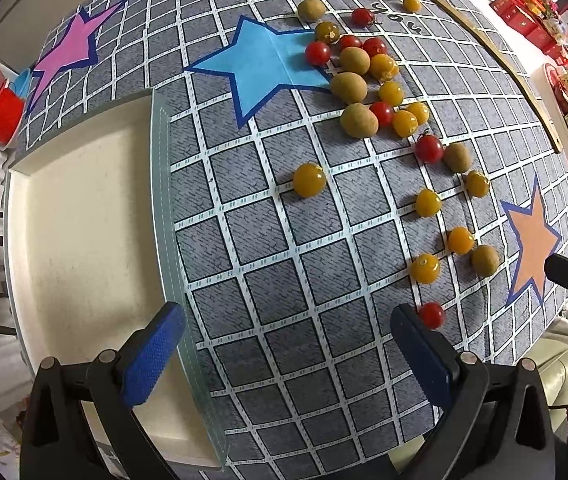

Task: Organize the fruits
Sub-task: 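Grasp a yellow cherry tomato with the left gripper while the right gripper grasps a golden tomato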

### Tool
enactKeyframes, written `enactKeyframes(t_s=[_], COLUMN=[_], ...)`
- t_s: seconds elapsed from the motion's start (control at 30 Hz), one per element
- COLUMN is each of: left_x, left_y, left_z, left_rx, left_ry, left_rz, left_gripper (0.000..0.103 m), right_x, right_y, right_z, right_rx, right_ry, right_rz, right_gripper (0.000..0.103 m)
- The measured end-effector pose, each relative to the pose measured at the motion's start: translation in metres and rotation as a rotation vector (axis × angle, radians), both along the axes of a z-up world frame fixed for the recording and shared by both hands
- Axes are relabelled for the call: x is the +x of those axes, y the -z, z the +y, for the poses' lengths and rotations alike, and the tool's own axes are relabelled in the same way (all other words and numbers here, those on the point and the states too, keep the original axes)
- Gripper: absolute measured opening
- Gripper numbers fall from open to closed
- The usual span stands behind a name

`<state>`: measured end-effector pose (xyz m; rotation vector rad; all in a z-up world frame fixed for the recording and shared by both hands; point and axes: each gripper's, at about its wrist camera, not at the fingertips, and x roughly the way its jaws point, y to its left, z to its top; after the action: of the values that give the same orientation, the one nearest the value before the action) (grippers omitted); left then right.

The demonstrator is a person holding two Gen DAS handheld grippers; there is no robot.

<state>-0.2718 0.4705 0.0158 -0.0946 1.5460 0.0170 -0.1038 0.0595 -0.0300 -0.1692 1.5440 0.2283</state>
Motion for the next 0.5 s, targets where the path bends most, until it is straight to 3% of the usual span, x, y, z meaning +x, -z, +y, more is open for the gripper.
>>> enactKeyframes(t_s=[0.07,0.13,0.3,0.5], left_x=[-0.013,-0.018,-0.032,-0.017], left_y=[-0.010,-0.017,-0.027,-0.021], left_z=[-0.065,-0.093,-0.095,-0.090], left_rx=[0.015,0.021,0.032,0.034], left_ry=[-0.007,-0.012,-0.014,-0.017], left_rz=[0.001,0.002,-0.006,-0.011], left_gripper=[0.103,0.103,0.103,0.103], right_x=[0.002,0.003,0.009,0.013], right_y=[0.000,0.001,0.001,0.003], right_z=[0.001,0.003,0.006,0.008], right_rx=[0.002,0.001,0.005,0.011], right_ry=[-0.001,-0.005,-0.020,-0.010], right_rz=[-0.001,-0.002,-0.005,-0.003], right_gripper=[0.102,0.102,0.102,0.102])
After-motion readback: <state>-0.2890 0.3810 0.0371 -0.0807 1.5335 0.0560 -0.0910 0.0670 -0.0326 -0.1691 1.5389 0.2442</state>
